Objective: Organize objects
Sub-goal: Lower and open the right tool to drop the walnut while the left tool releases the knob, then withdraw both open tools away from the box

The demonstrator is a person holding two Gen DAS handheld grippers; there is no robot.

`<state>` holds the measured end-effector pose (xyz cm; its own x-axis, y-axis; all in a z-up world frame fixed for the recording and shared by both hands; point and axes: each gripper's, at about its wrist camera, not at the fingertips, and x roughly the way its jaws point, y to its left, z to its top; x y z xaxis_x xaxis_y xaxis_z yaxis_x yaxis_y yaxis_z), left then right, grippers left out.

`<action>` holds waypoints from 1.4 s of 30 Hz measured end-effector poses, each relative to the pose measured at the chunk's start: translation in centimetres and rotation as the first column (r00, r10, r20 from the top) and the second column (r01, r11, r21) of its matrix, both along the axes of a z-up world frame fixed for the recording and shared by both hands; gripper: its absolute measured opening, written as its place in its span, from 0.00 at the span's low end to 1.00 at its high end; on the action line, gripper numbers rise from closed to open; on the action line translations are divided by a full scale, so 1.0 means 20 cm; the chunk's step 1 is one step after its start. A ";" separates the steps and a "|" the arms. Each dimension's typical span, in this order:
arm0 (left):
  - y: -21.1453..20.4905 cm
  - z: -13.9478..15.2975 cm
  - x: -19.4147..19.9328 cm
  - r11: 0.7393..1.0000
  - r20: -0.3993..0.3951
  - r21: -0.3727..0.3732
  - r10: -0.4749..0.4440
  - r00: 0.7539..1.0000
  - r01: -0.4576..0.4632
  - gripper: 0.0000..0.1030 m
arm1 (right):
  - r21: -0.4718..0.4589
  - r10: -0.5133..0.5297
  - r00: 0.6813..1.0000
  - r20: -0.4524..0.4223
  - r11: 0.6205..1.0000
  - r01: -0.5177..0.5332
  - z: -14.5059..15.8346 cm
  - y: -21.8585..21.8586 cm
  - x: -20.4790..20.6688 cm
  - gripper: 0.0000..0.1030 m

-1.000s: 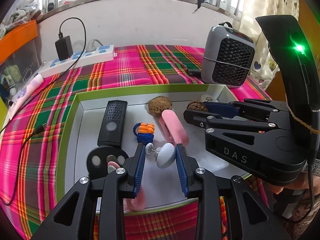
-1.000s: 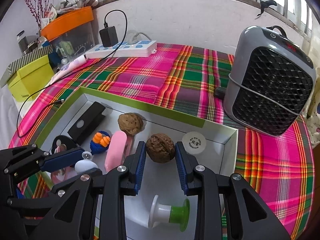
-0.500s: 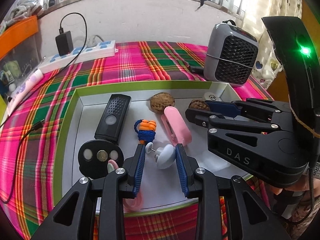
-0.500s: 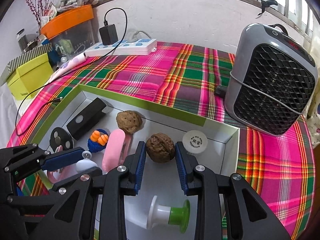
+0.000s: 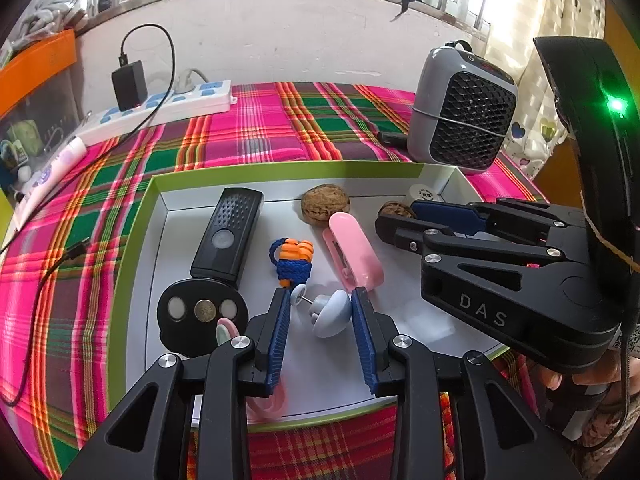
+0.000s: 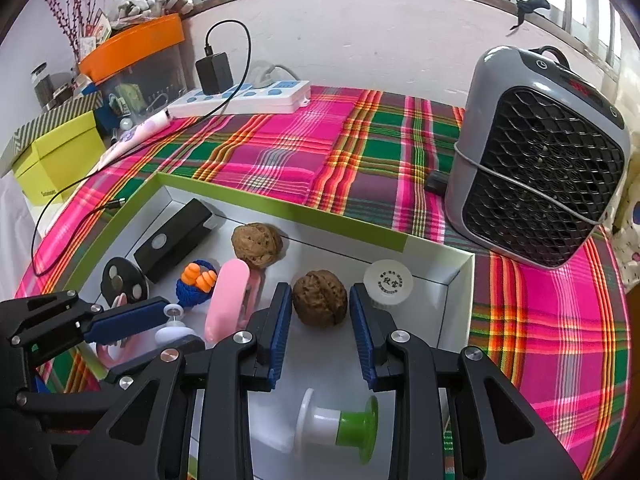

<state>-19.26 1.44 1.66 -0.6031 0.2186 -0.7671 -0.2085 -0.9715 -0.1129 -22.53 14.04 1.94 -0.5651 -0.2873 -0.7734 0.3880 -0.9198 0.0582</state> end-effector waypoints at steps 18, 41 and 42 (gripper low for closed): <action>-0.03 0.08 0.10 0.999 -0.034 0.018 0.038 0.999 -0.037 0.37 | -0.046 -0.066 0.998 -0.019 0.997 0.065 0.06 0.04 0.14 0.30; -0.11 0.16 0.41 0.997 -0.086 0.034 0.075 0.993 -0.073 0.37 | -0.062 -0.112 0.989 -0.094 0.992 0.107 0.16 0.04 0.53 0.31; -0.11 0.16 0.43 0.997 -0.087 0.036 0.076 0.993 -0.073 0.37 | -0.063 -0.114 0.989 -0.097 0.992 0.109 0.16 0.04 0.54 0.31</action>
